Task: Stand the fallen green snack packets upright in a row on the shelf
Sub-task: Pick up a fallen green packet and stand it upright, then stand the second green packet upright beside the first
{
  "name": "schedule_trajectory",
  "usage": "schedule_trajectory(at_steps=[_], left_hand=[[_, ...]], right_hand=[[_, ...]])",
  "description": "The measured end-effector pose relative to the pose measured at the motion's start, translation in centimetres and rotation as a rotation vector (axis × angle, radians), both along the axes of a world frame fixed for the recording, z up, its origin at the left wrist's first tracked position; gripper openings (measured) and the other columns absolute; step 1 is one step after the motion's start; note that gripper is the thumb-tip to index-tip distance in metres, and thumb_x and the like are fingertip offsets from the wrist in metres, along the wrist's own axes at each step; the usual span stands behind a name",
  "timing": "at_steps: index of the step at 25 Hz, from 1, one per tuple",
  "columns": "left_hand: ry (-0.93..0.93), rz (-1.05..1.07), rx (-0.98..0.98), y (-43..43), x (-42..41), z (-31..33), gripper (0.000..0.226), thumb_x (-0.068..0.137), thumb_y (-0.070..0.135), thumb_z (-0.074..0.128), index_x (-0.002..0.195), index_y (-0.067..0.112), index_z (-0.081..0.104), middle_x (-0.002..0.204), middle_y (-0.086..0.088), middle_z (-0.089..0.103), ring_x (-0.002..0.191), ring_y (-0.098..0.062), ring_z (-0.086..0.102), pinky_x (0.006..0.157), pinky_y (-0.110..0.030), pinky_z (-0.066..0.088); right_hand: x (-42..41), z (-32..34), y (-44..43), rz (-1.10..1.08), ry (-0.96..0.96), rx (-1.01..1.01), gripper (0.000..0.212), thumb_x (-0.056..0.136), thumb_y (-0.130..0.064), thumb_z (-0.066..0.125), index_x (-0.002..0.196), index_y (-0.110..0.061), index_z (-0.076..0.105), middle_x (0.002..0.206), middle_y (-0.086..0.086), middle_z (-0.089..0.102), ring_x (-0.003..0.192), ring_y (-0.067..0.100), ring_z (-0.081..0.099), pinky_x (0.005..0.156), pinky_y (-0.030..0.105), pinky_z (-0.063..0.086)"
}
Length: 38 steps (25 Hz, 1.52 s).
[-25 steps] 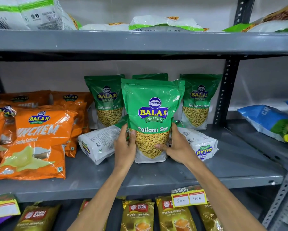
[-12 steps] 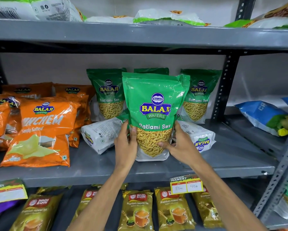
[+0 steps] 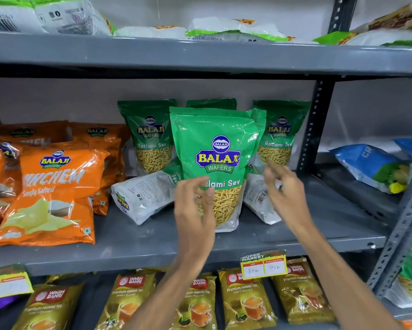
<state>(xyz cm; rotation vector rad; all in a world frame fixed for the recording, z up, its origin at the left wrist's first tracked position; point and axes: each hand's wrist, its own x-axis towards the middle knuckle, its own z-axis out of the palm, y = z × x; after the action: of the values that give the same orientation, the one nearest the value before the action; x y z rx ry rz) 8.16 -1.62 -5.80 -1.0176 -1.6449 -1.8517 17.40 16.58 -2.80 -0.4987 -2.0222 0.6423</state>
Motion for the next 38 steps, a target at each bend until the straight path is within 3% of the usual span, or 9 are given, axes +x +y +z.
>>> schedule_trajectory(at_steps=[5, 9, 15, 20, 22, 27, 30, 34, 38], left_hand=[[-0.080, -0.259, -0.339, 4.9, 5.5, -0.9, 0.032, 0.104, 0.037, 0.048, 0.128, 0.022, 0.064, 0.119, 0.005, 0.070, 0.111, -0.005, 0.064, 0.098, -0.024, 0.050], [-0.316, -0.191, -0.495, 9.7, 7.3, -1.4, 0.050, 0.105, 0.030, 0.046, 0.148, 0.005, 0.041, 0.154, -0.013, 0.040, 0.147, -0.025, 0.034, 0.123, -0.033, 0.023], [-0.767, -0.189, -0.318, 13.7, 6.6, -0.5, 0.059, 0.104, 0.036, 0.044, 0.151, 0.000, 0.034, 0.160, -0.020, 0.035, 0.151, -0.032, 0.029, 0.124, -0.043, 0.023], [-0.933, -0.120, -0.392, 15.7, 5.3, 0.2, 0.064, 0.104, 0.045, 0.038, 0.151, 0.001, 0.036, 0.161, -0.021, 0.035, 0.151, -0.037, 0.026, 0.122, -0.043, 0.025], [-0.933, -0.099, -0.422, 16.0, 5.2, 0.2, 0.061, 0.103, 0.042, 0.042, 0.150, 0.003, 0.038, 0.160, -0.020, 0.035, 0.150, -0.037, 0.027, 0.120, -0.044, 0.028], [-0.881, -0.055, -0.365, 16.5, 5.7, 0.0, 0.051, 0.099, 0.028, 0.050, 0.144, 0.005, 0.042, 0.156, -0.019, 0.038, 0.148, -0.037, 0.027, 0.117, -0.046, 0.031], [-0.802, -0.062, -0.333, 16.7, 6.0, 0.0, 0.055, 0.098, 0.021, 0.050, 0.150, 0.008, 0.037, 0.157, -0.017, 0.039, 0.148, -0.035, 0.025, 0.120, -0.046, 0.028], [-0.653, -0.053, -0.276, 16.4, 6.5, -0.8, 0.060, 0.094, 0.008, 0.051, 0.153, 0.011, 0.035, 0.156, -0.011, 0.041, 0.148, -0.031, 0.027, 0.123, -0.046, 0.024], [-0.533, -0.056, -0.294, 16.3, 6.3, -1.7, 0.069, 0.089, -0.005, 0.050, 0.153, 0.011, 0.032, 0.158, -0.009, 0.037, 0.150, -0.026, 0.028, 0.125, -0.044, 0.023]], right_hand=[[-0.3, 0.5, 5.2, -0.108, -0.120, 0.060, 0.054, 0.104, -0.044, 0.038, 0.117, -0.001, 0.068, 0.099, 0.016, 0.067, 0.095, 0.032, 0.061, 0.087, 0.044, 0.049], [-1.0, -0.1, 8.8, -0.154, -0.341, -0.061, 0.050, 0.099, -0.050, 0.043, 0.102, -0.006, 0.067, 0.098, 0.020, 0.071, 0.093, 0.039, 0.068, 0.085, 0.047, 0.055], [-1.5, 0.2, 10.0, -0.007, -0.467, -0.624, 0.068, 0.092, -0.063, 0.051, 0.143, -0.018, 0.052, 0.152, 0.011, 0.049, 0.128, 0.030, 0.055, 0.092, 0.033, 0.049], [-1.0, -0.1, 10.6, 0.057, -0.522, -0.677, 0.053, 0.092, -0.057, 0.057, 0.128, -0.020, 0.063, 0.126, 0.002, 0.065, 0.092, 0.021, 0.065, 0.069, 0.027, 0.048], [-0.8, -0.8, 11.1, 0.095, -0.438, -0.690, 0.048, 0.091, -0.051, 0.060, 0.127, -0.020, 0.067, 0.121, 0.004, 0.071, 0.102, 0.027, 0.069, 0.084, 0.033, 0.054], [0.4, -2.0, 11.2, 0.107, -0.256, -0.674, 0.036, 0.091, -0.051, 0.060, 0.111, -0.024, 0.071, 0.095, 0.001, 0.077, 0.086, 0.026, 0.074, 0.059, 0.030, 0.053], [0.9, -2.7, 11.1, 0.139, -0.153, -0.664, 0.034, 0.092, -0.051, 0.060, 0.115, -0.026, 0.064, 0.095, -0.009, 0.073, 0.087, 0.016, 0.072, 0.072, 0.033, 0.056], [1.6, -3.3, 11.3, 0.261, -0.066, -0.663, 0.066, 0.091, -0.054, 0.063, 0.147, -0.027, 0.043, 0.125, -0.010, 0.069, 0.113, 0.012, 0.067, 0.104, 0.041, 0.051], [2.2, -4.1, 12.2, 0.346, -0.033, -0.589, 0.074, 0.089, -0.043, 0.071, 0.153, -0.032, 0.035, 0.140, -0.007, 0.062, 0.126, 0.013, 0.061, 0.109, 0.043, 0.048]])
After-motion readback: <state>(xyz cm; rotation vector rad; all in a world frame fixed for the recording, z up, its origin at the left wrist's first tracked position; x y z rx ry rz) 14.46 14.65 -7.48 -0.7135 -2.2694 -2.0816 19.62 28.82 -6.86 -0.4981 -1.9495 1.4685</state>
